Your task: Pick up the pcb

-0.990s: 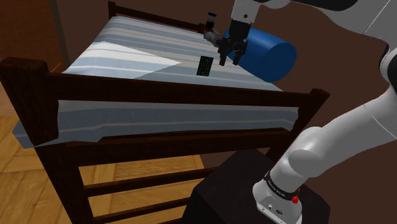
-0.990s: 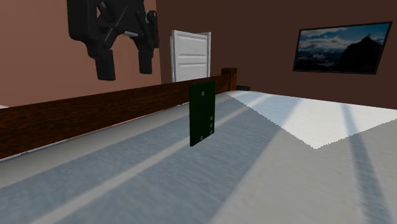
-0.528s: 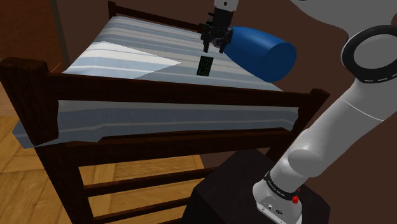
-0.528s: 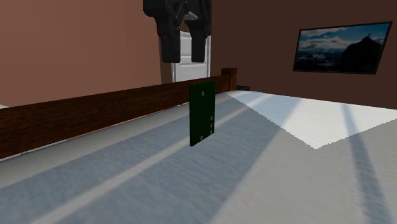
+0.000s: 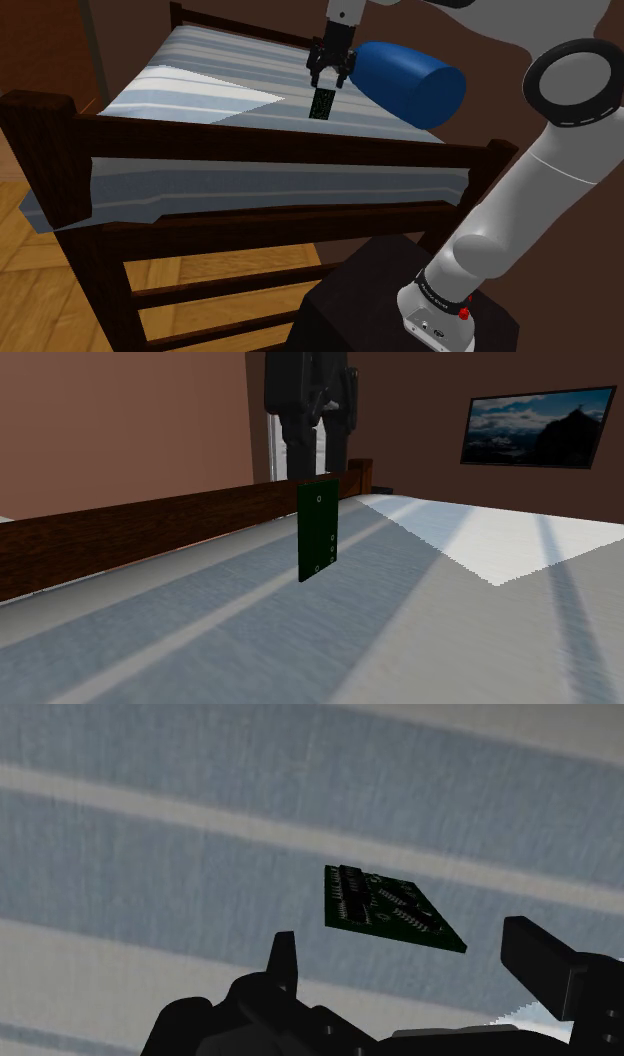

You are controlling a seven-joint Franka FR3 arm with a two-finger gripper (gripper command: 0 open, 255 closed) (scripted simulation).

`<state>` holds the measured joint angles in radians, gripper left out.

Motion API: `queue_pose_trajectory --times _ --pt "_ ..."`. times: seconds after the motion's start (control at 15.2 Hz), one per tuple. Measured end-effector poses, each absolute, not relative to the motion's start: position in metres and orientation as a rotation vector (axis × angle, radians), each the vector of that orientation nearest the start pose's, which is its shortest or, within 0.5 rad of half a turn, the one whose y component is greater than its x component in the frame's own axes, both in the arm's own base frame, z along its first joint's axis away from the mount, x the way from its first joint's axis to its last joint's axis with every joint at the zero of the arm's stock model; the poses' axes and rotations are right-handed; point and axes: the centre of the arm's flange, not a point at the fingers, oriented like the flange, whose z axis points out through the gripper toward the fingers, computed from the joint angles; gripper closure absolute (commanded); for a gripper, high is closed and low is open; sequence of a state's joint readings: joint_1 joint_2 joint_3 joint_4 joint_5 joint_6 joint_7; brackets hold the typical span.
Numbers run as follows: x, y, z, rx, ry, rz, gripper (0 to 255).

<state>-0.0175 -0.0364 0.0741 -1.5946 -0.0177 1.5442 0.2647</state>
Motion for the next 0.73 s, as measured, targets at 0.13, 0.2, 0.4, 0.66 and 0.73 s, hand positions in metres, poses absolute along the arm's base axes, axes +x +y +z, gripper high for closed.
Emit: queue_pose_trajectory --times 0.13,0.2,0.4,0.66,0.73 --pt "0.5396 0.03 0.6247 -3.147 0.329 0.017 0" --pt "0.5396 0.0302 0.6237 -3.147 0.329 0.017 255" --pt "0.5396 0.0303 0.6229 -3.147 0.33 0.016 255" --pt "0.5395 0.0302 0.6229 -3.147 0.33 0.015 255" --pt "0.5395 0.0302 0.6229 -3.147 0.33 0.015 255"
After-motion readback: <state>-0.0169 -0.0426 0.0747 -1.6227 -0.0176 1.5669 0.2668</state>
